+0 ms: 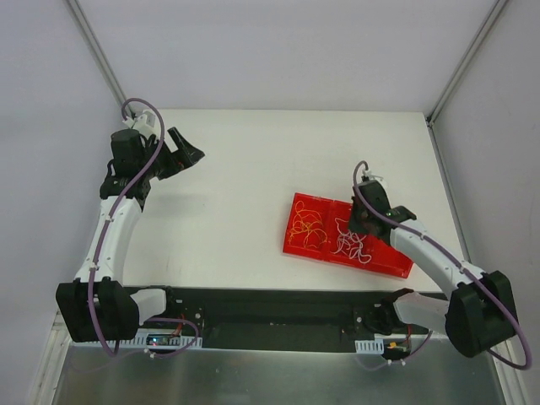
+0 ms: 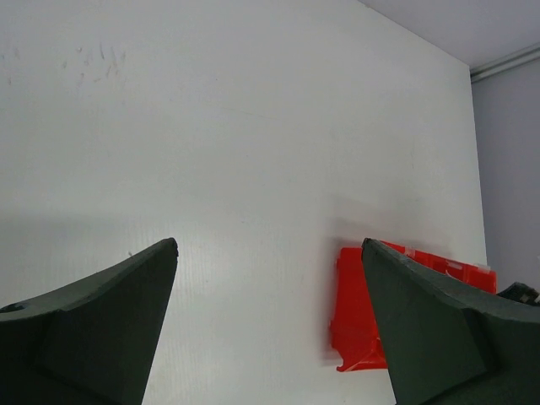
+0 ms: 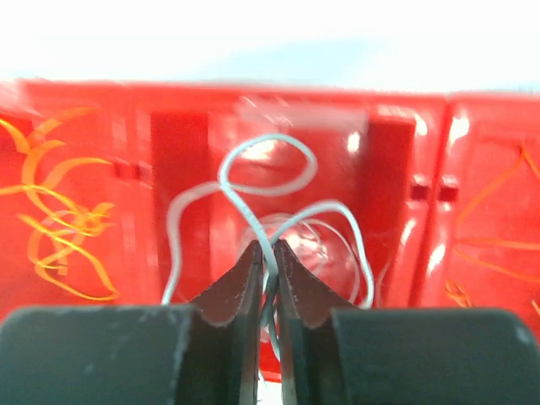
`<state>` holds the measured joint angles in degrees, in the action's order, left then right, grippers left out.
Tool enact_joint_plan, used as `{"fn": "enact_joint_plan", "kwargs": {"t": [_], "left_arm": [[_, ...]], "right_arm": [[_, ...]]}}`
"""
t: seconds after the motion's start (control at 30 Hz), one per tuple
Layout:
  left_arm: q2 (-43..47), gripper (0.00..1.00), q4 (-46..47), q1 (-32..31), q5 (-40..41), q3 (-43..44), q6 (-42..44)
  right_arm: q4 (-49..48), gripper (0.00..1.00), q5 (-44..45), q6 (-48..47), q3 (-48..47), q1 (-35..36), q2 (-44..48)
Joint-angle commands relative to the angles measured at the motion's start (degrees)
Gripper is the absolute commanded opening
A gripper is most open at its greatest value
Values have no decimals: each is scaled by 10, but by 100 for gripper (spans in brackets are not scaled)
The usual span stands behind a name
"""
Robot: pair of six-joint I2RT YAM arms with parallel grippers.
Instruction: Untangle the cables
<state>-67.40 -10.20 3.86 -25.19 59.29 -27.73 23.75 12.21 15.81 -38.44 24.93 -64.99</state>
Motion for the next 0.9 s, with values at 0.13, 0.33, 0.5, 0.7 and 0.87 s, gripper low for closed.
{"fn": "enact_joint_plan", "kwargs": {"t": [0.13, 0.33, 0.5, 0.7, 0.87], "left_arm": [[-6, 89, 22, 6, -14, 1, -5], [-9, 89, 23, 5, -20, 2, -8], [-7, 89, 35, 5, -42, 1, -11], [76, 99, 127, -57, -95, -23, 17], [254, 99, 253, -168, -3, -143, 122]], "right_arm": [[53, 40, -26, -33, -112, -2, -13], [88, 64, -23, -56, -96, 9, 119], [53, 73, -66, -70, -80, 15, 264], [-21, 84, -61, -69, -4, 16, 428], [-11, 96, -89, -90, -3, 16, 474]]}}
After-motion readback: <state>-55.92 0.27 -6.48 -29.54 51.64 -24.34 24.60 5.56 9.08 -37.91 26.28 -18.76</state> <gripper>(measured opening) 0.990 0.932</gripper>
